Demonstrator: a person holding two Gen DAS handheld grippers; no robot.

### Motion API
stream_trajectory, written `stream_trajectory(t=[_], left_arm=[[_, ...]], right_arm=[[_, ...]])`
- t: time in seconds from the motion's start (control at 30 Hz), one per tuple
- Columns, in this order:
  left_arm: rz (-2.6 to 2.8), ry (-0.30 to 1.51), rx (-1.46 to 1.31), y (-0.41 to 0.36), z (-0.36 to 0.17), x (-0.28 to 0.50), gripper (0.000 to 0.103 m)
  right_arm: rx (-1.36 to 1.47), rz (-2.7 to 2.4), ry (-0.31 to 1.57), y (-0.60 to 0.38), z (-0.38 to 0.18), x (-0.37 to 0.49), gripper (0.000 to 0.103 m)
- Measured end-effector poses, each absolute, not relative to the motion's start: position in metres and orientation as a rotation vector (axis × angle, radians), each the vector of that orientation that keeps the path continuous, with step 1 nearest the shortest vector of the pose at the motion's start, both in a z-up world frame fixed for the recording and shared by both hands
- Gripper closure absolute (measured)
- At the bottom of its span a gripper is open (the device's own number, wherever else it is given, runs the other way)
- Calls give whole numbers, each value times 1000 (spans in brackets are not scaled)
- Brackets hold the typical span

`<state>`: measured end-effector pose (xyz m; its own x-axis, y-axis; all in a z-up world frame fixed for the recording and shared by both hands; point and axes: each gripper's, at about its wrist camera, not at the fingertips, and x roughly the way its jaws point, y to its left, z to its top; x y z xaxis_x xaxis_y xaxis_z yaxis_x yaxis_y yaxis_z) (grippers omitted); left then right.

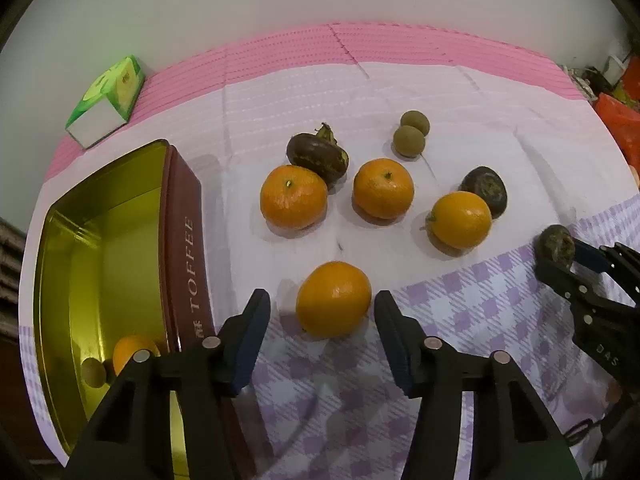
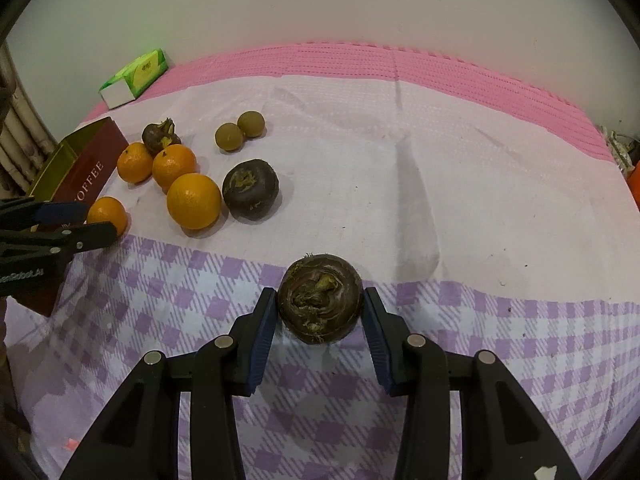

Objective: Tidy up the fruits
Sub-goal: 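Grasp the dark brown fruit with the right gripper while the left grasps an orange, then carry the orange into the tin tray and open the left gripper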

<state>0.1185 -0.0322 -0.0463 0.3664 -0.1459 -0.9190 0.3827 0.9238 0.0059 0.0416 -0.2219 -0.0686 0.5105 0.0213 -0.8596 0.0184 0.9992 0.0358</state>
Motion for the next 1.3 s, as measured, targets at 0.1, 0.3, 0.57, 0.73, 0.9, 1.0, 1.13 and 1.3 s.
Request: stream_trajectory(t=[0.1, 0.3, 0.57, 0.73, 0.9, 1.0, 1.13, 1.3], left_arm=[[-348, 1155, 227, -33, -48, 122, 55], [-353, 1155, 223, -35, -51, 125, 63], [-348, 1135, 197, -30, -45, 122, 64], [-347, 1102, 170, -19, -25, 117, 64], [-318, 1061, 158, 4, 0, 112, 64], [-287, 1049, 145, 27, 9, 107, 64], [-244, 1057, 135, 60, 14, 102, 64], [-160, 1085, 118, 104, 8, 94, 64]], right_arm=[[44, 2, 1035, -222, -69, 42, 63], [47, 2, 1035, -221, -68, 42, 63], [47, 2, 1035, -222, -69, 42, 63], [42, -1, 1034, -221, -69, 43, 63], [40, -5, 1032, -220, -69, 44, 63], [42, -10, 1030, -220, -69, 44, 63], [42, -12, 1028, -221, -69, 44, 63], [33, -17, 1027, -219, -70, 44, 63]])
